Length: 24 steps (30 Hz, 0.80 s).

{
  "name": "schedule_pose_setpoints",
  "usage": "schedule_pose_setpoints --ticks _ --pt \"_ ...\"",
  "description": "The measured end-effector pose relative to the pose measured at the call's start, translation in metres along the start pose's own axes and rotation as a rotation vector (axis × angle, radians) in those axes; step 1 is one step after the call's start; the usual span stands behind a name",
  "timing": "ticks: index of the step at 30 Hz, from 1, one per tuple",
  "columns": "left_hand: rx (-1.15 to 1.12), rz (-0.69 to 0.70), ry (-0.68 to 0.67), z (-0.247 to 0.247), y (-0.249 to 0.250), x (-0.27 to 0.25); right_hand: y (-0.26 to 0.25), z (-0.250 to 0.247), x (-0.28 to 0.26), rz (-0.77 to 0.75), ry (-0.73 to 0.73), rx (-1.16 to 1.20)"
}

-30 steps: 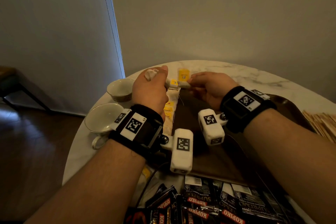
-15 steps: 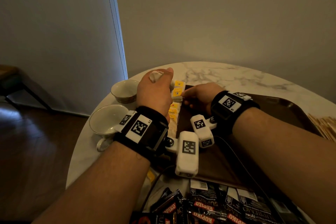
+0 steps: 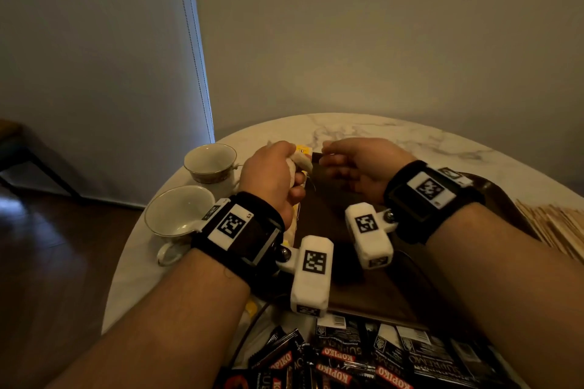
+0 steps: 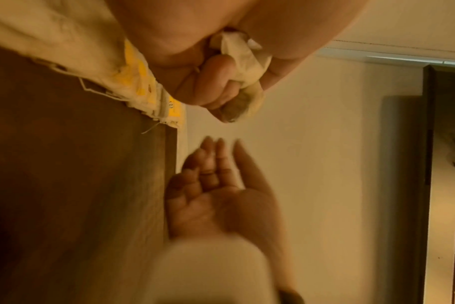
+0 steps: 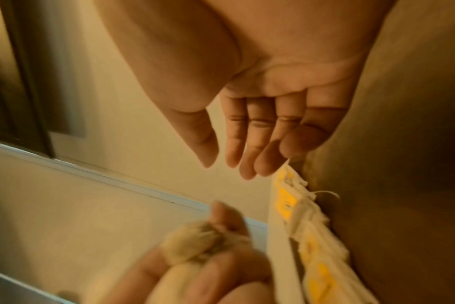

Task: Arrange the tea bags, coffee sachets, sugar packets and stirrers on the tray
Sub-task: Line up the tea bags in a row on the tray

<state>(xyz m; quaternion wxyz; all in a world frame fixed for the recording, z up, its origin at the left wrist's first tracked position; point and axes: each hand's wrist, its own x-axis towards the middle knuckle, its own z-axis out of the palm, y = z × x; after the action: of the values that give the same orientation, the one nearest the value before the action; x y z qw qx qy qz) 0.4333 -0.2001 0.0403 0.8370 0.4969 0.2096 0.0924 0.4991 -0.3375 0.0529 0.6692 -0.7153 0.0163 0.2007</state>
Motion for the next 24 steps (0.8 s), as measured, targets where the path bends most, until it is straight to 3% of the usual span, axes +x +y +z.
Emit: schedule_pose_setpoints --ticks 6,9,12,17,24 --pt "-0.044 -0.037 -0.063 0.003 -0.003 -0.006 0.007 -0.010 -0.032 -0.152 -0.104 -0.024" --pt "-0.006 0.012 -0.073 0.003 -0.006 -0.005 0.018 -0.010 -0.031 -0.060 -0.124 0.010" --pt "0.028 0.060 -0.124 0.004 -0.005 -0.007 0.022 -0.011 -0.033 0.046 -0.241 0.011" --pt "0.089 0.079 -0.182 0.004 -0.009 -0.007 0.028 -0.011 -0.029 -0.024 -0.329 0.076" --pt "0.067 0.108 -0.061 0.002 -0.010 0.002 0.030 -0.013 -0.025 -0.164 -0.289 0.467"
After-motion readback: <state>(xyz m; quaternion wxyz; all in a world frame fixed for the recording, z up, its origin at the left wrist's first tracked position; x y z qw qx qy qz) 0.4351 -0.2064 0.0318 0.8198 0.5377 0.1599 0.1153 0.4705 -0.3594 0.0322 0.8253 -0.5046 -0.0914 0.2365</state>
